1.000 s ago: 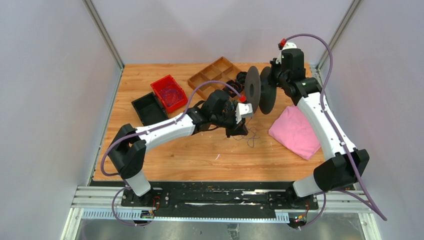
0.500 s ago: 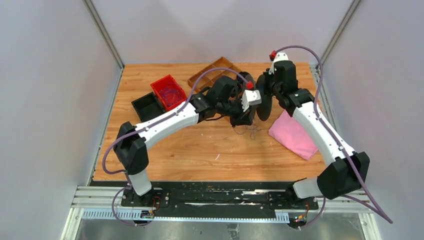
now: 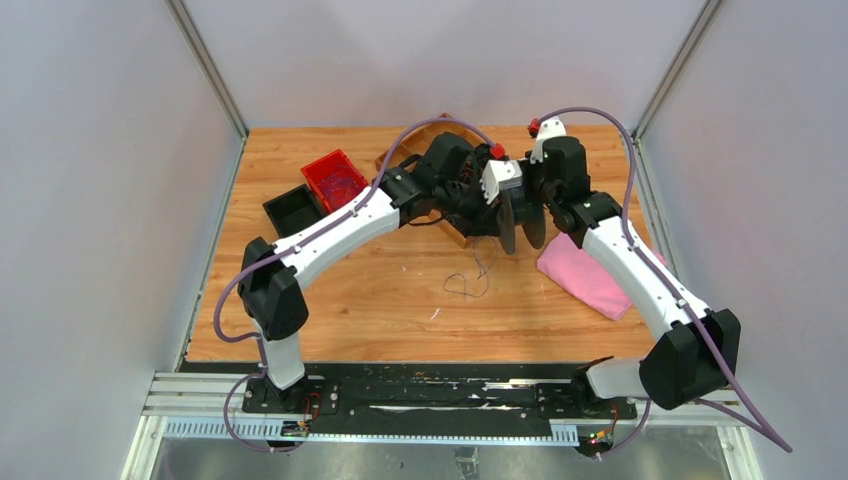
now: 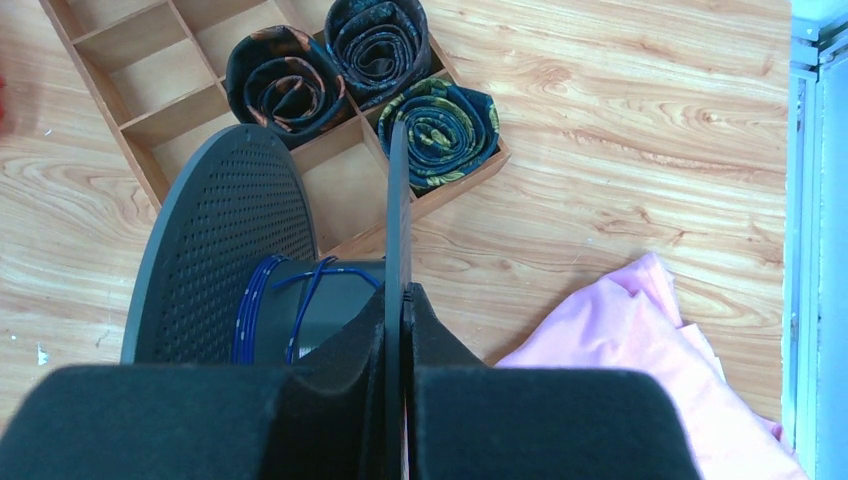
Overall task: Wrap the cables
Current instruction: Wrap the cable around the cable reel.
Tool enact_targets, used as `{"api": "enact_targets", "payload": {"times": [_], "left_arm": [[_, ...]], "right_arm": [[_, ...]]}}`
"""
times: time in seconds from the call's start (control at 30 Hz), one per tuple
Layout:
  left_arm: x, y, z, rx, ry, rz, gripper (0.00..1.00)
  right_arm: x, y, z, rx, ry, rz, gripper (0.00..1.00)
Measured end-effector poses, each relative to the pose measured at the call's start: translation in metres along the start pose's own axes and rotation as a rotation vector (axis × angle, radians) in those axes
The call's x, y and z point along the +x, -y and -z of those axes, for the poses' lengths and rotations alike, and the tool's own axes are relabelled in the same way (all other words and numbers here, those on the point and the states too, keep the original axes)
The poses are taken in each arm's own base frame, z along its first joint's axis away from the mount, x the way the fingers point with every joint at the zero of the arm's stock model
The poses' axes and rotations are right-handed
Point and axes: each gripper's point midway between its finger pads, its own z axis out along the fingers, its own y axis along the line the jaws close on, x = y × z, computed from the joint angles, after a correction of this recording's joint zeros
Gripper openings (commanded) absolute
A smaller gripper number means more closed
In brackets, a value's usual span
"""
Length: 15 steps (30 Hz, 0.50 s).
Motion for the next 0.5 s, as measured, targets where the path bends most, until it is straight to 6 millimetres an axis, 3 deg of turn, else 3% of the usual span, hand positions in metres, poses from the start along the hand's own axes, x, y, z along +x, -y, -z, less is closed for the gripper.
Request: {"api": "enact_targets", "payload": {"times": [0.27, 0.4, 0.5], "left_arm": [[0.002, -0.011, 0.006, -0.024, -0.002, 0.012, 0.05], [0.006, -0.011, 0.005, -0.017, -0.004, 0.009, 0.11], [0.023, -0.007, 0.003, -0.007, -0.019, 0.013, 0.18]], "right_arm": [[-0.007, 0.001, 0.007, -0.008, 0.026, 0.014, 0.01], [-0.007, 0.001, 0.007, -0.007, 0.027, 0.017, 0.00], [-0.007, 0.001, 0.007, -0.007, 0.027, 0.017, 0.01]]}}
